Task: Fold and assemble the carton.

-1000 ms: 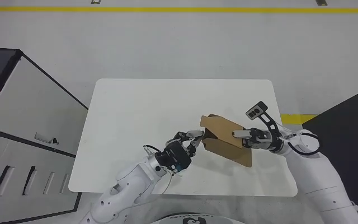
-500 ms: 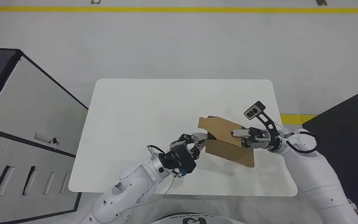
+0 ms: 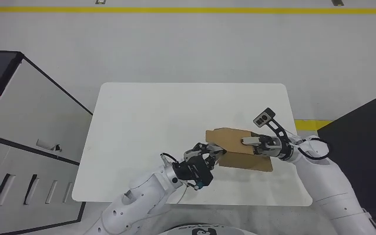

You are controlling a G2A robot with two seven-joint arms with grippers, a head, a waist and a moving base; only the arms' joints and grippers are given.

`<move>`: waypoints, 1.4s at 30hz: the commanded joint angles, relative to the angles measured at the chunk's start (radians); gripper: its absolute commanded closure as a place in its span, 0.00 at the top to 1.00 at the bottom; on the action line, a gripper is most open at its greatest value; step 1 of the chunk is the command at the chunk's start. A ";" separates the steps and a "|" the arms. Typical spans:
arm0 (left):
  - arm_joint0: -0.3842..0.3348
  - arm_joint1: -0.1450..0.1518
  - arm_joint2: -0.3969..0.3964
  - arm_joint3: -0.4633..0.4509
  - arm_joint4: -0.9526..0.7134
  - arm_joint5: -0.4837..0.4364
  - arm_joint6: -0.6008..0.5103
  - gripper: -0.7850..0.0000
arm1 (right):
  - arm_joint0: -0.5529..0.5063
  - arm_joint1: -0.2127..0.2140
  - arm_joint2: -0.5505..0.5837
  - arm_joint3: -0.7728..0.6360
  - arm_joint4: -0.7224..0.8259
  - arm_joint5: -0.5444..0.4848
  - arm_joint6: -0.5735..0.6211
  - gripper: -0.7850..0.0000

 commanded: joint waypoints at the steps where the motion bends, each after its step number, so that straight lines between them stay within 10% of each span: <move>1: 0.003 0.001 -0.006 0.001 -0.006 0.008 -0.004 0.00 | -0.002 0.000 0.004 0.002 0.003 0.000 0.002 0.00; 27: 0.062 0.016 -0.110 -0.040 -0.082 0.043 0.002 0.00 | -0.056 -0.003 0.080 -0.046 0.023 -0.073 0.022 0.00; 42: 0.052 0.015 -0.030 -0.060 -0.010 -0.010 0.022 0.00 | -0.080 -0.007 0.083 -0.072 -0.003 -0.035 -0.023 0.00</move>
